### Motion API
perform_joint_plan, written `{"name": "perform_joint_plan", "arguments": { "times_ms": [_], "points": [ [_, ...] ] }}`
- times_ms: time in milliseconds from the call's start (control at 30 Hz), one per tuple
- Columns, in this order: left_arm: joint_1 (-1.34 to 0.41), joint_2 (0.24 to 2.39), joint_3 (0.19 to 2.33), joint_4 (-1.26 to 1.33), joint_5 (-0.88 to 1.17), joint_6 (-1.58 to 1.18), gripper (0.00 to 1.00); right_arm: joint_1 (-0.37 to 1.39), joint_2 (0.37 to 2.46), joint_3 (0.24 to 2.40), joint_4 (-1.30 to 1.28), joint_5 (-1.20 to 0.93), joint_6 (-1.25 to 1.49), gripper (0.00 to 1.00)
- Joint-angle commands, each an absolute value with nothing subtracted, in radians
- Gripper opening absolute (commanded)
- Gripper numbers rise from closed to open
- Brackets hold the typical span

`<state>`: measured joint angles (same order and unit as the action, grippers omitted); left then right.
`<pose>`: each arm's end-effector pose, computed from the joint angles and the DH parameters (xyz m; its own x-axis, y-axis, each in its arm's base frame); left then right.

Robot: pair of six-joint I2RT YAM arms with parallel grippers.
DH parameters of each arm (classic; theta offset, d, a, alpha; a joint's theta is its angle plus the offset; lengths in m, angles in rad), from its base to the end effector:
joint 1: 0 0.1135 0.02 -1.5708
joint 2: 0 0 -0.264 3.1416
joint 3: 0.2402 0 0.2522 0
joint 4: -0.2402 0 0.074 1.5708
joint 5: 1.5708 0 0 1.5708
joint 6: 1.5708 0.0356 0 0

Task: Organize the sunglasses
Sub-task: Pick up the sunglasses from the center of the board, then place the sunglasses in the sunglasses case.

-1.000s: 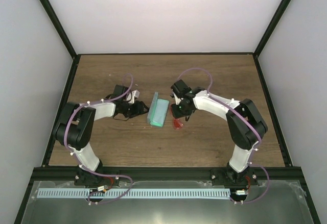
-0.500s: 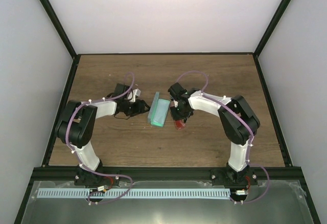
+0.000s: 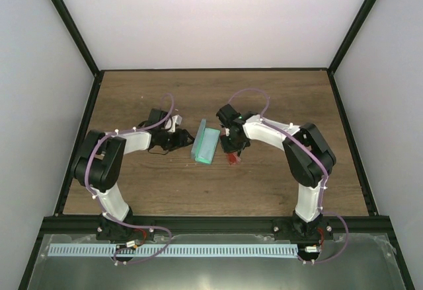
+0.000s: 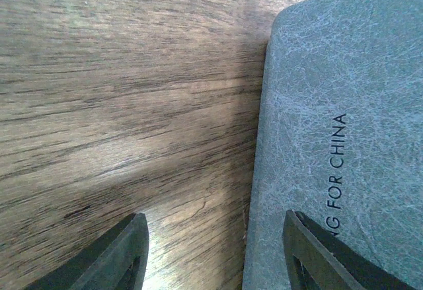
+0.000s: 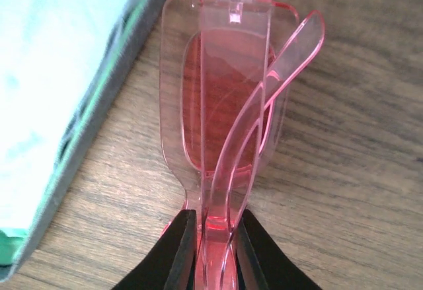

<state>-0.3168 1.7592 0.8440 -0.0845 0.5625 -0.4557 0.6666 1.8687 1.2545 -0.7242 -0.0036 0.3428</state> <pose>0.3006 -0.1185 0.1276 -0.9544 -0.0789 -0.2879 0.1308 0.7565 -0.6408 0.2809 0.2211 0.1671 -0.9284 -0.3027 -0.2157 -0.3259 0.9420 0.0807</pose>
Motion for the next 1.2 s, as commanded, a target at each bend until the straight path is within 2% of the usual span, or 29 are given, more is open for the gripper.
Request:
{"name": "perform_joint_plan", "arguments": {
  "times_ms": [0, 500, 1167],
  "points": [
    [-0.357, 1.791, 0.777, -0.127, 0.492, -0.500, 0.58, 0.675, 1.832, 1.340, -0.760, 0.026, 0.363, 0.14],
    [-0.547, 1.808, 0.785, -0.094, 0.395, -0.596, 0.58, 0.675, 1.875, 1.453, -0.801, 0.019, 0.408, 0.13],
    [-0.556, 1.824, 0.812, -0.131, 0.380, -0.566, 0.58, 0.675, 1.932, 1.384, -0.727, -0.035, 0.416, 0.13]
  ]
}}
